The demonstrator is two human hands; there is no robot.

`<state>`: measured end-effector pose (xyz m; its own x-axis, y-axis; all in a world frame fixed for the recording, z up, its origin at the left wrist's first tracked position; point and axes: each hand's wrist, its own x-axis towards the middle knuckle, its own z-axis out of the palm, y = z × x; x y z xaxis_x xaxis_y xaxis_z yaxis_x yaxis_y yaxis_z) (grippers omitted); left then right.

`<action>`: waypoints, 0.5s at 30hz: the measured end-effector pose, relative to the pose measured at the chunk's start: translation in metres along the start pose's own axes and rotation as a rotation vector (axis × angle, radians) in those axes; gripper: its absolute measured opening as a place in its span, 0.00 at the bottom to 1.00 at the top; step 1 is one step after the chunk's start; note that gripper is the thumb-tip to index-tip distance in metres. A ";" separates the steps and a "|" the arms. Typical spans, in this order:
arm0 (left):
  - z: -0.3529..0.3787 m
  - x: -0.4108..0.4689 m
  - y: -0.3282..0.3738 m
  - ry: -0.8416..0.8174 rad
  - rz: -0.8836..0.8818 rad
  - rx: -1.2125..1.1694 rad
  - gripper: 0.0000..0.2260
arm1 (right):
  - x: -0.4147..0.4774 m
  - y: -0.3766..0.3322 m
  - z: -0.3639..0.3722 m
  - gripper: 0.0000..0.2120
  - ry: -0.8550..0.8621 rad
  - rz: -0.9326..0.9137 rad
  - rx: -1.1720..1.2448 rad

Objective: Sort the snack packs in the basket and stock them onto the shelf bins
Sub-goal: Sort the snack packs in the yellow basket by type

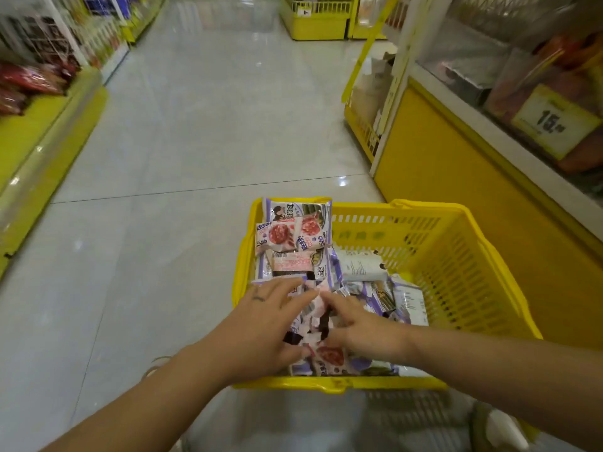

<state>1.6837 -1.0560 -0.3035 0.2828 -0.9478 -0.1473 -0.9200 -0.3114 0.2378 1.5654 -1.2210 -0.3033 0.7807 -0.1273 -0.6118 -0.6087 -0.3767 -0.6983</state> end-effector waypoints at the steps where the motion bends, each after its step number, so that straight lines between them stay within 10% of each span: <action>1: 0.002 0.001 0.002 0.007 0.005 0.019 0.37 | -0.001 0.003 0.001 0.37 -0.036 -0.028 -0.001; 15: -0.007 0.084 0.048 -0.075 0.258 0.104 0.21 | 0.004 0.073 -0.113 0.16 0.194 0.047 0.039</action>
<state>1.6648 -1.1508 -0.2981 0.0182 -0.9860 -0.1660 -0.9829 -0.0481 0.1779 1.5399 -1.3522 -0.3148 0.7614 -0.3202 -0.5637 -0.6474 -0.3306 -0.6867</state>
